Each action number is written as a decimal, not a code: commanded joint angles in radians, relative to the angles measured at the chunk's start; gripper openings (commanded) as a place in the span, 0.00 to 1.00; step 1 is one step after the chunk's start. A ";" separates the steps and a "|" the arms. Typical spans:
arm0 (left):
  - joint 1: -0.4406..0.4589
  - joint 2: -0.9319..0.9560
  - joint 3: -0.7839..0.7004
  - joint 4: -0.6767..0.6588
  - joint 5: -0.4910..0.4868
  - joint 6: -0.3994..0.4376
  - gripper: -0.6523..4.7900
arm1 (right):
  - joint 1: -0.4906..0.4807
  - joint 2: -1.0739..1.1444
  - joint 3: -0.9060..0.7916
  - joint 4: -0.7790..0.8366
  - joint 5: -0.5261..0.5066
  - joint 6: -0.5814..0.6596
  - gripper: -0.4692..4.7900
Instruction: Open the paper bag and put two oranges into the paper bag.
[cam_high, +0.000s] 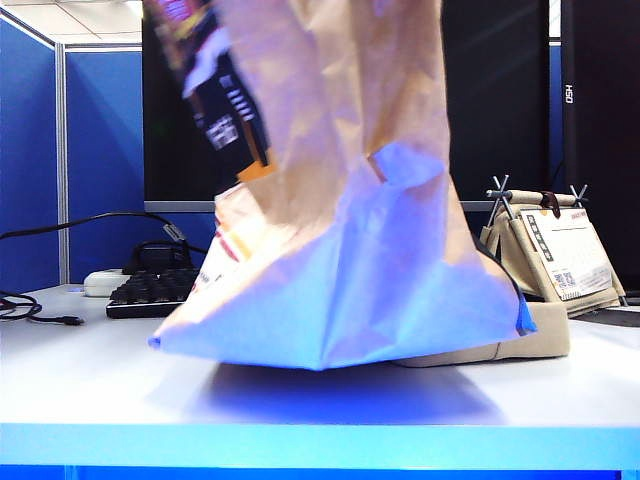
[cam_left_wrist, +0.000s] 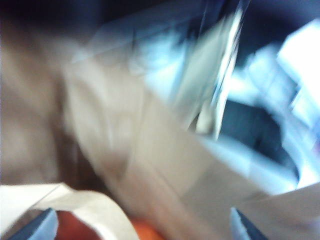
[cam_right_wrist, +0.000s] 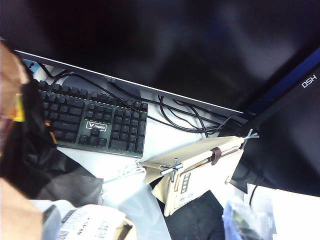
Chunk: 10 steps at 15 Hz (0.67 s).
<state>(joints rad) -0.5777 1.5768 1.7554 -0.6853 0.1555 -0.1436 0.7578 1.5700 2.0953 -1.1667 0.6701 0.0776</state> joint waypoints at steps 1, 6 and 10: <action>0.017 -0.028 0.135 -0.035 -0.023 0.066 1.00 | 0.000 -0.005 0.003 0.009 0.005 -0.001 0.88; 0.072 -0.269 0.189 -0.064 -0.465 0.284 1.00 | -0.014 -0.004 0.004 0.012 0.008 -0.003 0.88; 0.335 -0.482 0.186 -0.125 -0.465 0.294 1.00 | -0.056 -0.004 0.004 0.013 0.000 -0.004 0.92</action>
<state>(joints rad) -0.2760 1.1168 1.9400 -0.7830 -0.3084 0.1455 0.7040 1.5700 2.0953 -1.1667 0.6697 0.0761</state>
